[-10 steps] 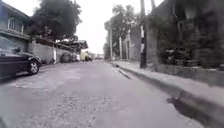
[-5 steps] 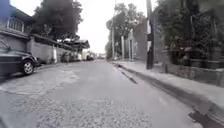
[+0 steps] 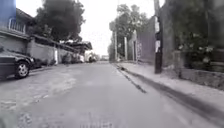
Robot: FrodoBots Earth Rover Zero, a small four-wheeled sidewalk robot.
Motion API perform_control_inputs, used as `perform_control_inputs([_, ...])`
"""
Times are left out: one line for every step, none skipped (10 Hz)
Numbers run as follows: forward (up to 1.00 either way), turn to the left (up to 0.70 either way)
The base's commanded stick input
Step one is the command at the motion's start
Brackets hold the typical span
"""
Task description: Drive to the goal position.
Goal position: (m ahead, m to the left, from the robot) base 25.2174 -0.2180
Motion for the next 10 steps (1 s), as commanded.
perform_control_inputs([1.00, 0.04])
perform_control_inputs([1.00, 0.04])
perform_control_inputs([1.00, 0.04])
perform_control_inputs([1.00, 0.04])
perform_control_inputs([1.00, 0.04])
perform_control_inputs([1.00, 0.04])
perform_control_inputs([1.00, 0.04])
perform_control_inputs([1.00, 0.04])
perform_control_inputs([1.00, 0.04])
perform_control_inputs([1.00, 0.04])
